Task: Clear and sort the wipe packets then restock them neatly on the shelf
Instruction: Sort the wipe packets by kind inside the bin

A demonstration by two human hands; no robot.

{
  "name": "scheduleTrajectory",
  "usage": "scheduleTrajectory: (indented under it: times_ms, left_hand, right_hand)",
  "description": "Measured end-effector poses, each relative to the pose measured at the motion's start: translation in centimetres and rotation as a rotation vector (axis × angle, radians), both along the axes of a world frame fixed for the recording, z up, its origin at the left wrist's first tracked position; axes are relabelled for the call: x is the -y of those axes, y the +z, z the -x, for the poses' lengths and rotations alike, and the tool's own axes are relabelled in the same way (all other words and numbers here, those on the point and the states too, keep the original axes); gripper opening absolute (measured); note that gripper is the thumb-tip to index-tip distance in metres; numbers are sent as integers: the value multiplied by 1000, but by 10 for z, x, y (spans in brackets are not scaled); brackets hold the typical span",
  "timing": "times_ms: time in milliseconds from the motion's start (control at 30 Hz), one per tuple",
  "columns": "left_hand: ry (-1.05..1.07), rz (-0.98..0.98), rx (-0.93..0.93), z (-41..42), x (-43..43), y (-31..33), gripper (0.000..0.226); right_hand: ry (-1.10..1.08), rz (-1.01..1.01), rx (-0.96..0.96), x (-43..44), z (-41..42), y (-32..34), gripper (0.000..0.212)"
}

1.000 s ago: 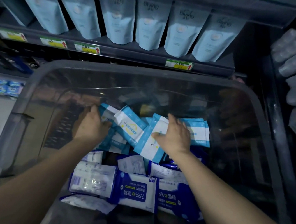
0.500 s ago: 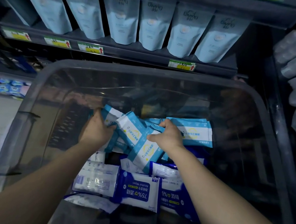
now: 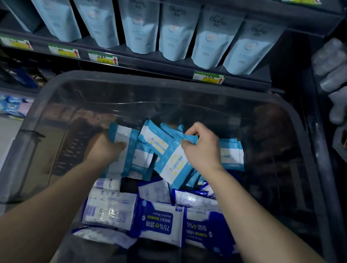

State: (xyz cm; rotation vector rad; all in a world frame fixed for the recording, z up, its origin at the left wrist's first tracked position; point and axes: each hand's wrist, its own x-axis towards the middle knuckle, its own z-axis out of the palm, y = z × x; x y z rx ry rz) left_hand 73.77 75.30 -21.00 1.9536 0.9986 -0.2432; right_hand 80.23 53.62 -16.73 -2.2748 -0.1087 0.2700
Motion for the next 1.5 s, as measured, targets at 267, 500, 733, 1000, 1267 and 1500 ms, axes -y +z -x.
scheduleTrajectory:
  times_ms: [267,500,733,1000,1267,1500]
  left_hand:
    - [4,19,24,0,5,4,20]
    - [-513,-720,87,13,17,-16,68]
    - [-841,-469,166,10,59,-2,62]
    - [-377,436,46,-6,37,25,28]
    - [-530,-370,266,-26,34,19,36]
    - [-592,-514,-102,-2,44,-9,70]
  right_hand:
    - [38,489,336,21,18,-19,48]
    - [261,838,214,21,20,-27,77]
    - [272,373,174,13,17,-20,26]
    - [-19,-217,-272,-3,1,-11,34]
    - [216,535,-242,4,14,-20,28]
    - [444,690,-3,-5,14,-28,57]
